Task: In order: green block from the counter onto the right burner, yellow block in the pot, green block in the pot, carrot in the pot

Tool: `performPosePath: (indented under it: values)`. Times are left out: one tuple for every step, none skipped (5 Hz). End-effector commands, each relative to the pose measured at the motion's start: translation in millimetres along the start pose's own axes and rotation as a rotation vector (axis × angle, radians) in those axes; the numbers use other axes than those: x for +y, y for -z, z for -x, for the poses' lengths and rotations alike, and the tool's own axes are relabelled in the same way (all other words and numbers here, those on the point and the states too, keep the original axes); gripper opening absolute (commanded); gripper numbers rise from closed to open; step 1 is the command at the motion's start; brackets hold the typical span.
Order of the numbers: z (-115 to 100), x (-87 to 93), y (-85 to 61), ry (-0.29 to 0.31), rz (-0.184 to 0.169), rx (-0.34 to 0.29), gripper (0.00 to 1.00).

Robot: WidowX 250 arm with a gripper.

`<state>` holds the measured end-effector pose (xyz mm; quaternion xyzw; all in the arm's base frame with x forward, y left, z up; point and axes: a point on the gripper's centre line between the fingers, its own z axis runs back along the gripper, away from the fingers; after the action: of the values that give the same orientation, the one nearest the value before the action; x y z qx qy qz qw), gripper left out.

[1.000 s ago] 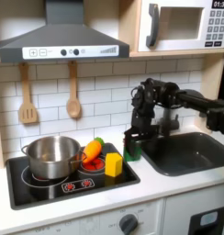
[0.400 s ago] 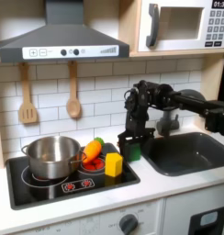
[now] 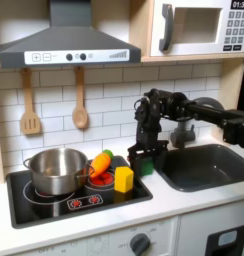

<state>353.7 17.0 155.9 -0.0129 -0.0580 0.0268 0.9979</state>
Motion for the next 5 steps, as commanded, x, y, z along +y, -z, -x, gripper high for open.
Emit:
performPosePath:
  values:
    - [-3.2,-3.9,4.5,0.007,0.021,0.011,1.0]
    - [-3.9,-4.2,6.1,0.006,0.016,0.014,1.0]
    - [-7.3,-1.9,14.6,-0.006,0.015,0.032,1.0]
    - [-10.0,-2.4,20.6,-0.005,0.016,0.042,1.0]
    - [-13.4,-2.6,23.4,-0.006,0.02,0.047,1.0]
